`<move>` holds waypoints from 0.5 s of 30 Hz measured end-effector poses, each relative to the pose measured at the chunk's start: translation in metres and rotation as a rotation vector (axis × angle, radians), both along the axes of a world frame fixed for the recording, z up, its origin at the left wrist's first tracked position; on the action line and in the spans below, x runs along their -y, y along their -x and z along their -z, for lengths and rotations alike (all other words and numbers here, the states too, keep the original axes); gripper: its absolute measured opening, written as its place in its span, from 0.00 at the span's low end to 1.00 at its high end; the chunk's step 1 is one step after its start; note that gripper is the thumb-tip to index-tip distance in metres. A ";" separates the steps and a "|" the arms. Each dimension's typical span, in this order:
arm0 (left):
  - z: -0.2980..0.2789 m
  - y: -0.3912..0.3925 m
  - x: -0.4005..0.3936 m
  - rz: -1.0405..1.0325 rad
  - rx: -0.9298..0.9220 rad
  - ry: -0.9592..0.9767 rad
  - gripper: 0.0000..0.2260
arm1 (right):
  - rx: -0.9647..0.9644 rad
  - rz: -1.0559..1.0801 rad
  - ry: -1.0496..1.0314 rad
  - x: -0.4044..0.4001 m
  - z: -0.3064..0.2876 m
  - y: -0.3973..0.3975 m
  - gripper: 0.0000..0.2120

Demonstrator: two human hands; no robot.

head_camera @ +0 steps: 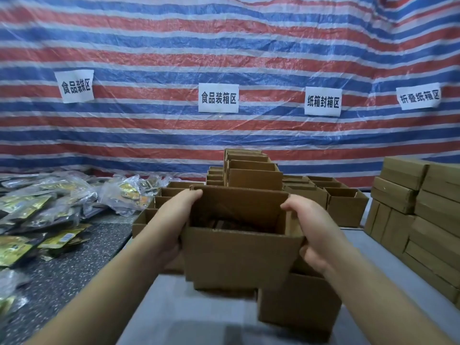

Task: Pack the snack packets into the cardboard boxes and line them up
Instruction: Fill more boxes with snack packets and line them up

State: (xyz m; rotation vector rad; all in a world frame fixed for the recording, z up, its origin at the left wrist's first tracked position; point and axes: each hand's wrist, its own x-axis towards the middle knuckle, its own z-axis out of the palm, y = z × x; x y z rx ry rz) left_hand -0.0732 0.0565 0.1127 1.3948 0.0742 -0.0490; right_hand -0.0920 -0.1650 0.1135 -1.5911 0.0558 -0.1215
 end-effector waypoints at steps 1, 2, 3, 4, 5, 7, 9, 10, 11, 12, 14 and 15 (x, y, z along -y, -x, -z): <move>-0.011 -0.010 0.004 0.002 0.009 0.028 0.11 | 0.022 0.011 -0.003 0.002 -0.013 -0.012 0.06; -0.020 -0.022 0.009 0.000 0.014 0.034 0.12 | 0.035 0.030 0.008 0.004 -0.025 -0.025 0.05; -0.028 -0.037 0.016 0.004 0.014 0.016 0.13 | 0.041 0.057 0.033 0.007 -0.033 -0.039 0.04; -0.033 -0.050 0.025 0.010 0.011 -0.004 0.14 | 0.041 0.078 0.058 0.010 -0.037 -0.055 0.04; -0.037 -0.064 0.033 0.008 0.018 -0.025 0.13 | 0.034 0.093 0.073 0.014 -0.039 -0.072 0.05; -0.037 -0.095 0.049 0.006 0.032 -0.054 0.11 | 0.009 0.116 0.087 0.024 -0.038 -0.105 0.11; -0.030 -0.125 0.060 0.025 0.025 -0.062 0.15 | -0.006 0.138 0.115 0.034 -0.033 -0.135 0.17; -0.026 -0.140 0.063 0.028 0.014 -0.057 0.18 | -0.007 0.145 0.129 0.038 -0.030 -0.149 0.19; -0.022 -0.154 0.066 0.028 -0.004 -0.051 0.21 | -0.006 0.144 0.136 0.043 -0.025 -0.163 0.20; -0.017 -0.167 0.069 0.029 -0.022 -0.045 0.23 | -0.009 0.139 0.138 0.046 -0.022 -0.175 0.20; -0.013 -0.192 0.073 0.025 -0.038 -0.049 0.25 | -0.026 0.130 0.134 0.051 -0.018 -0.198 0.21; -0.013 -0.202 0.074 0.021 -0.034 -0.059 0.24 | -0.037 0.135 0.129 0.054 -0.017 -0.209 0.21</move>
